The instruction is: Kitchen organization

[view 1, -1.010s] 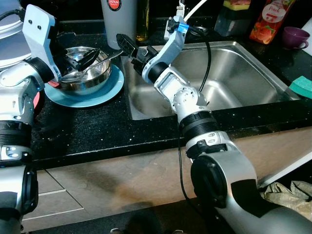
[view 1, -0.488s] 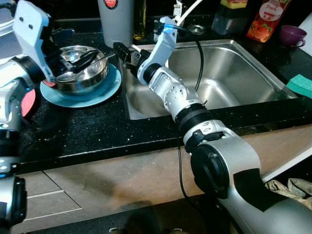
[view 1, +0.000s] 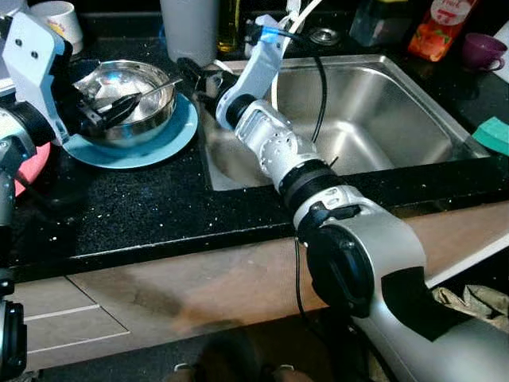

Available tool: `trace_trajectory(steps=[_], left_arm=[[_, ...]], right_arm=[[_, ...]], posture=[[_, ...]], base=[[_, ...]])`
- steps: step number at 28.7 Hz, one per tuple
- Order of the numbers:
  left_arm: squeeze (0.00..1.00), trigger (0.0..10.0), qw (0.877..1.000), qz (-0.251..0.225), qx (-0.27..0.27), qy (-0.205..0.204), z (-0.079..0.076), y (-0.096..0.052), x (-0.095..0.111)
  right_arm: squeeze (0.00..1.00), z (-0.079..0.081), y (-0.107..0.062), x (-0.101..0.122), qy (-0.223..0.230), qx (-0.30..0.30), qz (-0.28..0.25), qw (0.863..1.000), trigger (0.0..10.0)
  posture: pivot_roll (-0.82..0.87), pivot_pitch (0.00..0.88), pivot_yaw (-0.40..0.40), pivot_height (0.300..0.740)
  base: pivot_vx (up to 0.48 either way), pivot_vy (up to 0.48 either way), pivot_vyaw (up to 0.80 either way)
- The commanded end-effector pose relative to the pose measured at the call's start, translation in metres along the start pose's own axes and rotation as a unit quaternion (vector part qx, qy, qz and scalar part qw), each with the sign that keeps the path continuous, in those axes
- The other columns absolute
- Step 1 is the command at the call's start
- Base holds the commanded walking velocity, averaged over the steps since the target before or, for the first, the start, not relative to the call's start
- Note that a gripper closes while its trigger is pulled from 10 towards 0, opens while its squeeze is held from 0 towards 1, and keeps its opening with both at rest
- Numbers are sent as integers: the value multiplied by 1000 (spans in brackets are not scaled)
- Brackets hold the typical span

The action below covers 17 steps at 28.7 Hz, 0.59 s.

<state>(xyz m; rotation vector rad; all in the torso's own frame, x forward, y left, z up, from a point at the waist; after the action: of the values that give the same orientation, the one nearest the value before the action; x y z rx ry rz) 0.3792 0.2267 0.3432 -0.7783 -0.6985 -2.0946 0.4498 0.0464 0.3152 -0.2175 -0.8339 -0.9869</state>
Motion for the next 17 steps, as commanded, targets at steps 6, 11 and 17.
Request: trace_trajectory(steps=[6,11,17], left_arm=[[0,10000,1000,-4,-6,2,-3,-3,4],[0,10000,1000,-6,-10,0,-5,-4,7],[0,10000,1000,-7,-14,-3,-8,-4,8]], right_arm=[[0,6,3,-2,-1,-2,-1,1000,10000],[0,17,6,1,6,6,-7,1000,10000],[0,26,8,3,17,15,-12,1000,10000]], posture=[[72,224,-80,740],[73,228,-85,740],[74,229,-87,740]], base=[[0,0,0],[0,0,0],[0,0,0]])
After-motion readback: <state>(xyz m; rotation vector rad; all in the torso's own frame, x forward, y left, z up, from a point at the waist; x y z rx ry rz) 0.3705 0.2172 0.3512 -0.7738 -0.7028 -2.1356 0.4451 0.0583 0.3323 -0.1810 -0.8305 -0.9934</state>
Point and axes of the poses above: a point about 5 cm out from each wrist's last joint towards the gripper, its own y axis pointing out of the wrist towards the gripper, its own x axis along the axis of the wrist's last joint, z = x × y, the point moved 6 cm from there along y, pointing out of the wrist towards the gripper, and after that the axes turned 13 degrees about y, right-handed, at the moved point
